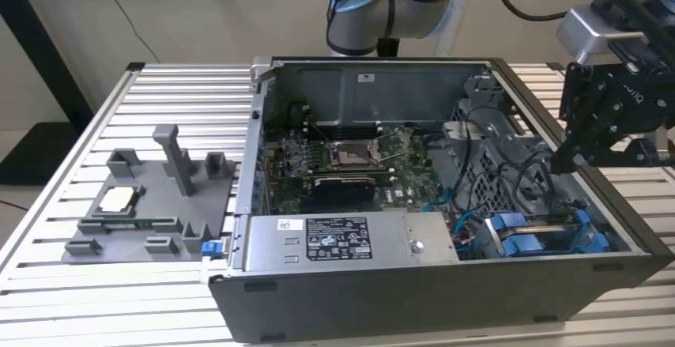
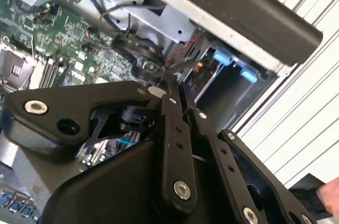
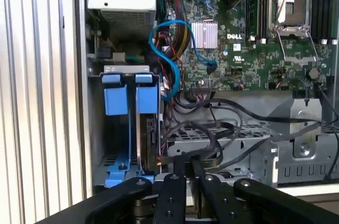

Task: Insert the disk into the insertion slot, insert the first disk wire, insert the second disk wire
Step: 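Insert the second disk wire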

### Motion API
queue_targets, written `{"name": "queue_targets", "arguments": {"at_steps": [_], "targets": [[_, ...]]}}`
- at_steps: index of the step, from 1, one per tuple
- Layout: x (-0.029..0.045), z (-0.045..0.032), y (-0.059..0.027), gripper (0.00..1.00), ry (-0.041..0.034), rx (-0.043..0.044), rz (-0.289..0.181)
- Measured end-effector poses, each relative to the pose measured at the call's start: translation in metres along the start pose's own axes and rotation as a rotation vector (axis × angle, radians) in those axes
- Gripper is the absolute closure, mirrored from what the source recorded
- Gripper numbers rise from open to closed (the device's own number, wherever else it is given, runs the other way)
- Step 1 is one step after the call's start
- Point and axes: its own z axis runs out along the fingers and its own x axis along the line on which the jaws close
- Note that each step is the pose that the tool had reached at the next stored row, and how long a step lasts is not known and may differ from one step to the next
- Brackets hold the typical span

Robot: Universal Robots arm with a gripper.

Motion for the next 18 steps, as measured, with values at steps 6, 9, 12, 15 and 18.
{"name": "queue_targets", "arguments": {"at_steps": [6,9,12,15,18], "targets": [[0.0018,-0.0004,0.0202,0.84,0.0091,0.0029,-0.001],[0.0035,-0.0008,0.0228,0.84,0.0247,0.0035,-0.002],[0.0040,-0.0009,0.0256,0.84,0.0507,0.0072,-0.003],[0.0042,-0.0003,0.0307,0.84,0.0542,0.0472,-0.008],[0.0046,0.0007,0.0384,0.84,0.0533,0.0915,-0.013]]}}
